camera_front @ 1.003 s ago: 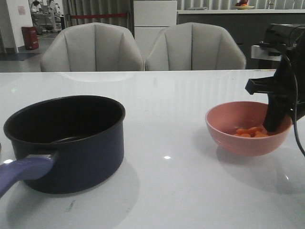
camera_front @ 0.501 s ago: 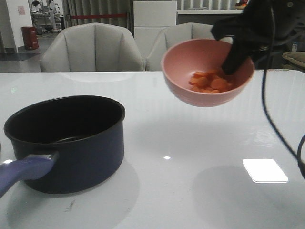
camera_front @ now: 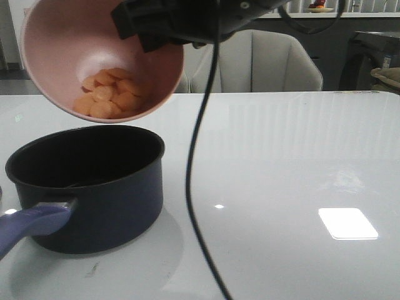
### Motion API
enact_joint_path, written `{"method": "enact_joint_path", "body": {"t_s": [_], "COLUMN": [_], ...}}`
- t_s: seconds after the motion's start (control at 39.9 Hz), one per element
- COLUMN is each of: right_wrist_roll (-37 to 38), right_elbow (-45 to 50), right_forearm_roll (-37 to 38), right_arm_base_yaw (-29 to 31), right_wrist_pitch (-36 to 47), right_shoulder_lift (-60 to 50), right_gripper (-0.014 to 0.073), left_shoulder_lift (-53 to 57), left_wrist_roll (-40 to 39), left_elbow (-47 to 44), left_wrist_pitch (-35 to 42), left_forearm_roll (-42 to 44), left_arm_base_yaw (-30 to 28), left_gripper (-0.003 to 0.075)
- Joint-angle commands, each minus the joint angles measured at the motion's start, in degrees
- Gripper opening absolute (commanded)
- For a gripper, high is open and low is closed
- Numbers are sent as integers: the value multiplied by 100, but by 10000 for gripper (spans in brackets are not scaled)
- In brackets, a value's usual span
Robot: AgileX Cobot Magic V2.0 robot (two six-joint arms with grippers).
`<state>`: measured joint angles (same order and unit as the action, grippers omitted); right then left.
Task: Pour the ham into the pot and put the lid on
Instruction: 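Lift the bowl over the saucepan and tilt it to pour carrots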
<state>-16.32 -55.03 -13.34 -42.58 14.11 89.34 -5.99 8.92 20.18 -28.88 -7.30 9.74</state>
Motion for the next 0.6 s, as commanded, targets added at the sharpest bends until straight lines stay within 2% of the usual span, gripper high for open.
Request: {"method": "enact_joint_path", "body": {"t_s": [0.0,0.15,0.4,0.58], "right_wrist_roll": [-128,-527,-933,-1052], "right_elbow": [-258,-265,-265,-265], "right_forearm_roll": [61,304,1177,1534], "right_arm_base_yaw": [-16,-18,-18,-18], "right_wrist_pitch": [1290,2602,4723,5885], "right_shoulder_lift": [84,507,1004,1260], "right_gripper": [137,137,137,137], "left_shoulder_lift": [-60,-60,-60,-60], "left_wrist_roll": [-63,-63,-63,-63], "left_elbow": [154,154,154,154], "left_wrist_pitch": [390,390,390,390], "left_forearm_roll": [-42,-42,-42,-42], "left_arm_base_yaw": [39,39,39,39], "left_gripper": [124,124,124,124]}}
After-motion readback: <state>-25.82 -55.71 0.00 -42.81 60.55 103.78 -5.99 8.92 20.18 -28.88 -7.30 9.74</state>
